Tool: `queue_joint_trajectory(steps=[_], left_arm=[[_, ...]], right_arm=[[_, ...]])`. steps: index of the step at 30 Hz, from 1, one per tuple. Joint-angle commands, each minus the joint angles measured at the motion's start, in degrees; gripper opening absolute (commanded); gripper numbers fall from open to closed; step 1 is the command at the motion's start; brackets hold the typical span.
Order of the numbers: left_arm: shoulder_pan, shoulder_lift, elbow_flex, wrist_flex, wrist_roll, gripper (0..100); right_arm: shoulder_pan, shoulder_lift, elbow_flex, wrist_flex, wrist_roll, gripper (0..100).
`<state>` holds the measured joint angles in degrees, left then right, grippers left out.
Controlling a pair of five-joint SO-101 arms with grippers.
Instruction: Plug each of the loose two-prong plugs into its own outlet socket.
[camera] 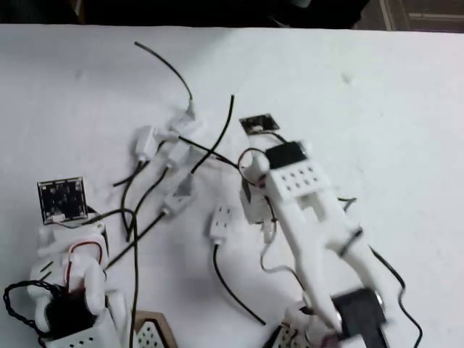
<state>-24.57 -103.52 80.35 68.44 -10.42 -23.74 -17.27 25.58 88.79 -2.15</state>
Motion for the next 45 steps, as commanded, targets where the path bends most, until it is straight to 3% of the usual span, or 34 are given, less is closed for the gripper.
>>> queue_joint_trajectory(steps=[1, 9, 13, 17, 23, 28, 31, 34, 45], left_arm=[[0.04, -0.04, 0.09, -1.23, 0.62, 3], [0.57, -0.04, 0.18, -1.23, 0.62, 3], [6.37, -0.04, 1.67, -1.49, 0.09, 3], [12.00, -0.04, 1.93, -2.29, 0.00, 3], [18.07, 0.13, 4.75, -8.88, 0.09, 3], [24.75, 0.22, 4.57, -8.88, -0.53, 5], [29.58, 0.31, 4.57, -7.56, -1.93, 12], [33.19, 0.31, 3.34, -5.45, -2.20, 12], [34.24, 0.40, -7.30, 2.46, -0.88, 12]], right_arm=[[0.31, -11.82, -0.44, 1.27, 3.96, 1.7], [-0.31, -28.53, 13.19, -9.71, 17.23, 1.7], [-0.04, -36.35, 19.87, -15.08, 21.98, 1.7], [0.57, -43.82, 23.82, -16.92, 21.89, 1.7], [7.78, -52.09, 28.22, -20.00, 21.54, 1.7], [17.54, -55.87, 28.84, -21.76, 14.59, 1.7], [19.91, -55.96, 29.27, -21.41, 12.84, 1.7], [19.82, -56.31, 32.00, -21.76, 11.60, 1.7], [19.74, -56.04, 39.03, -26.77, 4.31, 1.7]])
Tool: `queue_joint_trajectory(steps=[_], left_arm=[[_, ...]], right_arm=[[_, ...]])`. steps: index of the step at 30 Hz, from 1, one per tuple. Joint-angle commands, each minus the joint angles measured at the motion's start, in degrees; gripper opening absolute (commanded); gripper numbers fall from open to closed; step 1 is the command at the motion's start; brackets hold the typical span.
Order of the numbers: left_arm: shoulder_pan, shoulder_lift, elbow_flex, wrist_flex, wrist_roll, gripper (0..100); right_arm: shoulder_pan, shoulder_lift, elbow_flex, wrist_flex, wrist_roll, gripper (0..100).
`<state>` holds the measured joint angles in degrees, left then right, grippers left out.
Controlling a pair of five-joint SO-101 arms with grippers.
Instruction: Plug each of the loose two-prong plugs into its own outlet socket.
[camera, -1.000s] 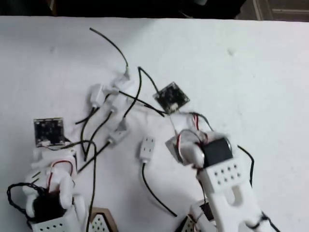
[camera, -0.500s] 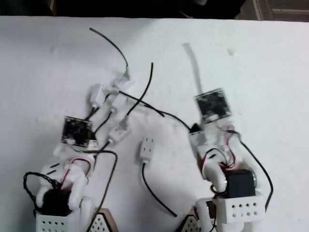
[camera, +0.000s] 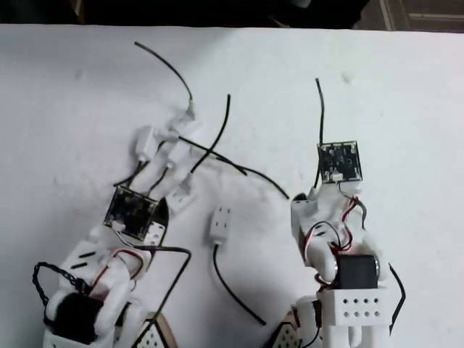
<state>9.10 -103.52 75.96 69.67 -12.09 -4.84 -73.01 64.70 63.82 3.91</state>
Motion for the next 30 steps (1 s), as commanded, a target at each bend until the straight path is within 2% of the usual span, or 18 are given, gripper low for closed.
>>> queue_joint_trajectory(steps=[1, 7, 10, 16, 21, 26, 30], left_arm=[[0.57, 0.40, -2.81, 1.23, 0.79, 12], [0.57, 1.01, -3.25, 0.97, 0.79, 12], [0.66, 6.20, -5.54, -0.09, 0.79, 12], [0.75, 29.58, -20.92, 1.85, 1.05, 12], [1.27, 48.75, -27.78, 1.32, 2.46, 13], [7.08, 64.22, -33.23, 1.32, 10.02, 25], [12.62, 74.42, -37.63, 1.32, 11.96, 25]], right_arm=[[0.84, -0.31, -0.09, -1.80, -2.11, 1.7], [1.27, -0.31, 0.09, -1.71, -5.01, 1.7], [1.27, -0.22, 0.44, -1.71, -5.27, 1.7], [1.36, -0.22, 2.20, -2.07, -5.27, 1.7], [1.98, -0.31, 2.20, -2.07, -5.27, 1.7], [6.73, -0.75, 2.20, -3.30, -5.27, 1.7], [7.60, -0.75, 2.20, -3.21, -5.27, 1.7]])
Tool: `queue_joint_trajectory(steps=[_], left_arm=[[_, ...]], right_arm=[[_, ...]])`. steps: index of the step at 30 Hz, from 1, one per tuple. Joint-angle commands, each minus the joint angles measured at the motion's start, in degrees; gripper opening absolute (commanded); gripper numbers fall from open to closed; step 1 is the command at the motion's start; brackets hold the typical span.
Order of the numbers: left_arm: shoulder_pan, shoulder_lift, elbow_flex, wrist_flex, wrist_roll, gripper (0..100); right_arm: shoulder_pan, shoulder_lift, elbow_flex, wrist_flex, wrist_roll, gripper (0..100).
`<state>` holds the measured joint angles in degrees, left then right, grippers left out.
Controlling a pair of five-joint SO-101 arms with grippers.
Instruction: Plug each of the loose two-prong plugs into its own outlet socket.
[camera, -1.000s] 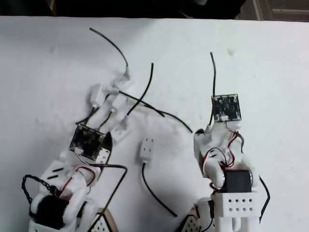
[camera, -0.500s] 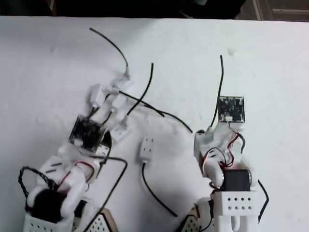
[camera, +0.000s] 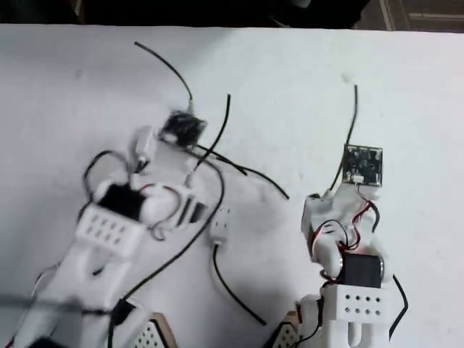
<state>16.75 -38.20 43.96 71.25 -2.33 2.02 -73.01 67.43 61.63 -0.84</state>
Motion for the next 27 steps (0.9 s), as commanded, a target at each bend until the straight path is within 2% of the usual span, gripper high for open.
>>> queue_joint_trajectory(steps=[1, 10, 18, 23, 27], left_arm=[[6.11, 11.56, -6.51, -0.35, 2.29, 25], [7.60, 33.10, -9.67, -10.99, 4.66, 25], [9.27, 40.04, -16.26, -9.49, 5.01, 25], [12.09, 40.22, -16.35, -9.14, 5.10, 25], [11.38, 40.57, -15.91, -9.49, 5.10, 25]], right_arm=[[0.75, -0.75, -0.53, -1.01, -0.53, 1.7], [0.75, -0.75, -0.44, -0.66, -0.35, 1.7], [0.75, -0.40, -0.44, -0.66, -0.18, 1.7], [0.75, -0.75, 0.26, -0.57, -0.09, 1.7], [0.75, -0.75, 0.70, -0.75, -0.09, 1.7]])
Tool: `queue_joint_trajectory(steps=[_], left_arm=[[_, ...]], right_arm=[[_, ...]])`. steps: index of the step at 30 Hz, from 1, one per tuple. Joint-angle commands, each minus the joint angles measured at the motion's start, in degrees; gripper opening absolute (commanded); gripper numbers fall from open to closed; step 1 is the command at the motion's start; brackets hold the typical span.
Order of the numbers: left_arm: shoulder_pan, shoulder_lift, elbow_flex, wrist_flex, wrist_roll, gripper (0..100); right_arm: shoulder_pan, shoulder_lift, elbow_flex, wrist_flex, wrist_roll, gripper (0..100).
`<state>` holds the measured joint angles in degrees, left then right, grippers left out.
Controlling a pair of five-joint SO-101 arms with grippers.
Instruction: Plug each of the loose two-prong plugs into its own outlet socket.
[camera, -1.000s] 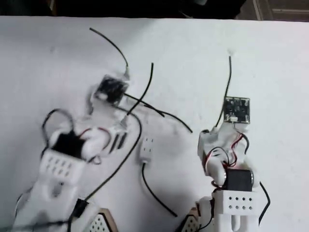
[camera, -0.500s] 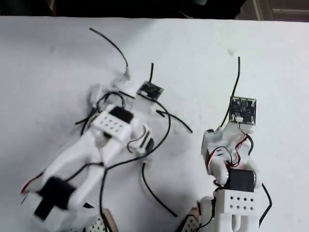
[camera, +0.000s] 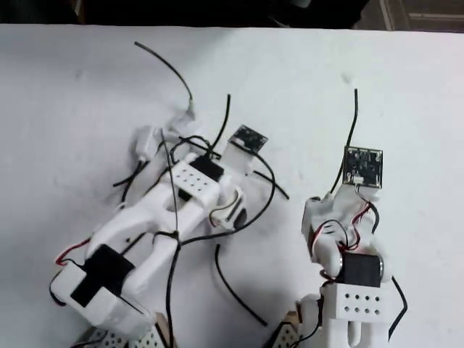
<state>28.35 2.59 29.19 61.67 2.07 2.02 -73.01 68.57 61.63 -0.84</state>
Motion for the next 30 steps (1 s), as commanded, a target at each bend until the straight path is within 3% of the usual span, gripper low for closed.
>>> queue_joint_trajectory(steps=[1, 8, 14, 23, 30], left_arm=[[-0.75, -0.13, -1.14, 0.09, 0.70, 25], [0.66, -0.04, 2.64, 0.00, -0.88, 25], [1.98, -0.57, 3.69, 0.00, -15.03, 12], [0.84, -0.75, 0.79, 0.35, -37.89, 12], [0.92, -9.10, 0.79, 2.55, -40.26, 21]], right_arm=[[0.75, -0.75, -0.44, -0.75, -0.09, 1.7], [0.75, -0.75, -0.44, -0.75, -0.09, 1.7], [0.75, -0.84, -0.44, -0.75, -0.09, 1.7], [0.75, -0.84, -0.44, -0.75, -0.09, 1.7], [0.75, -0.84, -0.44, -0.75, -0.09, 1.7]])
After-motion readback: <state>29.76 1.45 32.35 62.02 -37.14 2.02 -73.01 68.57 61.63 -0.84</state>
